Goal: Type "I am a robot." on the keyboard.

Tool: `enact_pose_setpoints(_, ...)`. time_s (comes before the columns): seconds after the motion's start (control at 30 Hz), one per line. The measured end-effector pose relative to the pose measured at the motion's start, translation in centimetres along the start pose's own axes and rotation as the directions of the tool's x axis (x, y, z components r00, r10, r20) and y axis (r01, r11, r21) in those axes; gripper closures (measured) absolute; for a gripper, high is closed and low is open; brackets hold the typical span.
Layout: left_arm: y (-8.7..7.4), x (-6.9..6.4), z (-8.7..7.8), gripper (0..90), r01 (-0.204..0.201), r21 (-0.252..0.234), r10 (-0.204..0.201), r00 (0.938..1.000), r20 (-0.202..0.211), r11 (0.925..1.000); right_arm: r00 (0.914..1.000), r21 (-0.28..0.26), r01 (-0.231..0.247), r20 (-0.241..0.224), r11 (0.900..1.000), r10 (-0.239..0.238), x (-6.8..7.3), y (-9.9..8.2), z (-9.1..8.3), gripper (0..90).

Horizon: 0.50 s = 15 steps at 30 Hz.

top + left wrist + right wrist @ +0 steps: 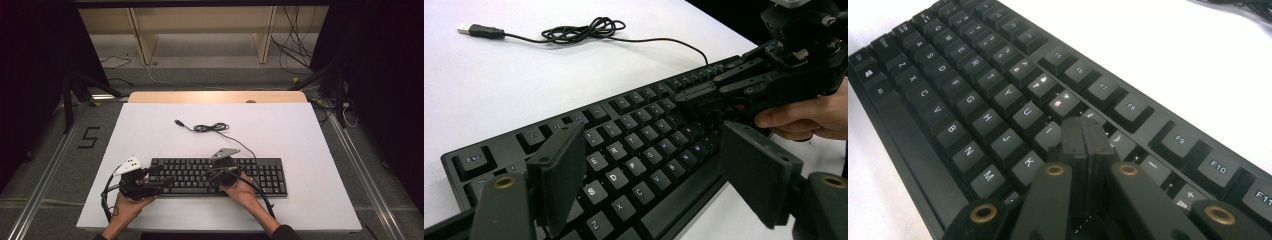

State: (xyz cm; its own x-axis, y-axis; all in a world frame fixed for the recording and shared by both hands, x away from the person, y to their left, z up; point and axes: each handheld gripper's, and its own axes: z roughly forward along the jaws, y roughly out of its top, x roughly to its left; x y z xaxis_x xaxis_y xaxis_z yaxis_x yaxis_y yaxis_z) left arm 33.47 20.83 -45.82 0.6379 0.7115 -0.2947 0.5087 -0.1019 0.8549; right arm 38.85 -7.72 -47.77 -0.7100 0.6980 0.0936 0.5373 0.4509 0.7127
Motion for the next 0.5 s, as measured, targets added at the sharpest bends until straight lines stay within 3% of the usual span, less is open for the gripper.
enact_pose_setpoints(0.07,0.0,0.0,0.0,26.8,0.000,-0.001,0.000,1.0000,0.000,1.0000,0.9997,-0.005,-0.022,-0.010,0.9997,0.022,-0.1,0.0,-0.1,90.0)
enact_pose_setpoints(0.17,0.0,0.1,0.0,26.8,0.005,-0.005,-0.005,1.0000,0.000,1.0000,0.9980,-0.046,-0.046,-0.045,0.9979,0.044,-0.4,0.0,-0.6,78.5)
enact_pose_setpoints(0.3,0.1,0.3,-0.2,26.8,0.008,-0.014,-0.008,1.0000,-0.004,0.9999,0.9973,-0.117,-0.037,-0.068,0.9924,0.029,-0.4,0.0,-1.9,67.6)
enact_pose_setpoints(0.4,0.1,0.3,-0.3,26.8,0.012,-0.018,-0.012,0.9999,-0.007,0.9998,0.9974,-0.153,-0.042,-0.064,0.9874,0.032,-0.4,-0.2,-2.9,52.4)
enact_pose_setpoints(0.5,0.1,0.4,-0.4,26.8,0.009,-0.020,-0.009,0.9999,-0.012,0.9998,0.9979,-0.182,-0.030,-0.063,0.9829,0.019,-0.5,-0.3,-3.9,43.2)
